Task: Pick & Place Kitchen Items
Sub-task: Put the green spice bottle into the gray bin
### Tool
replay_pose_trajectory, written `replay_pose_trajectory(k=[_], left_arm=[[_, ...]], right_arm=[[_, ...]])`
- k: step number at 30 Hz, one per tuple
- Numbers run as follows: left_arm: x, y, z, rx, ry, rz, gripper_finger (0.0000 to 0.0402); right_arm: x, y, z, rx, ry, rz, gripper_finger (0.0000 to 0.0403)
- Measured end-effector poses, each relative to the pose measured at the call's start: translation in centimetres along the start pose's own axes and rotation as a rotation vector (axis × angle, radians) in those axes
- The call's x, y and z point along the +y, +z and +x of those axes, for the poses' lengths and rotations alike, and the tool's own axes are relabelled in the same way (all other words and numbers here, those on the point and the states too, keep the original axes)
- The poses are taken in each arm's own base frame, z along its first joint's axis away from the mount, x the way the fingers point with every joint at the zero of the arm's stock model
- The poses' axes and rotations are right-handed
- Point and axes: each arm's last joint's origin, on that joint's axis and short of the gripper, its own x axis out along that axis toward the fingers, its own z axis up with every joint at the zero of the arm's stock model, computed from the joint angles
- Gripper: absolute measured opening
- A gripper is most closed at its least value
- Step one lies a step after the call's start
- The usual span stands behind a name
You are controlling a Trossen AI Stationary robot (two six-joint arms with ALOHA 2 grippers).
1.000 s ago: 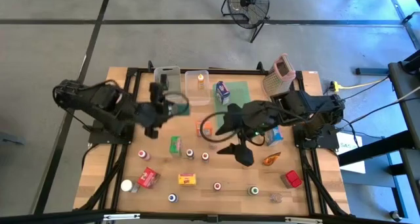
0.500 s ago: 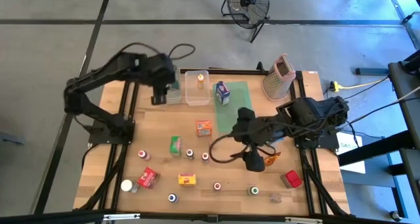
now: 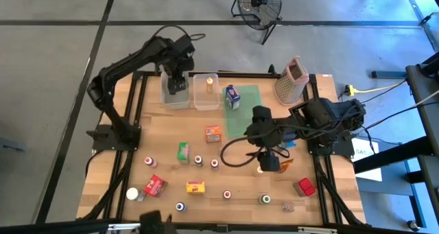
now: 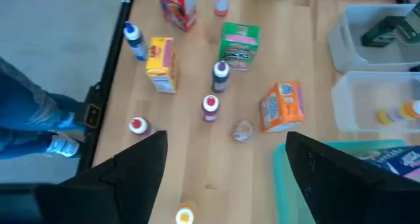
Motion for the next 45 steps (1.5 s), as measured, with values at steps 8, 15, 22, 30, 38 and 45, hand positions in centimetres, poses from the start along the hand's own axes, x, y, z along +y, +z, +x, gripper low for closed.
replay_pose_trajectory(k=[8, 15, 22, 30, 38, 45], left_arm=[[4.2, -1.0, 1.2, -0.058, -0.048, -0.086, 0.0199], [3.8, -2.0, 4.0, 0.009, -0.082, -0.013, 0.0199], [4.0, -2.5, 6.4, 0.012, -0.071, 0.025, 0.0199], [4.5, -3.3, 8.3, 0.039, -0.012, 0.078, 0.0199], [5.3, -3.6, 8.5, 0.020, 0.003, 0.083, 0.0199], [5.9, -4.1, 8.5, 0.031, 0.005, 0.079, 0.0199]], right_arm=[[-1.8, 0.1, -0.7, -0.025, -0.054, 0.011, 0.0311], [-3.7, 0.4, -0.5, -0.023, -0.084, 0.003, 0.0311], [-5.5, 0.6, -0.3, -0.016, -0.050, -0.003, 0.0311], [-6.8, 0.7, -0.2, -0.015, -0.041, -0.001, 0.0311], [-7.5, 0.8, -0.1, -0.013, -0.051, 0.013, 0.0311], [-7.8, 0.7, -0.1, -0.008, -0.047, 0.020, 0.0311]])
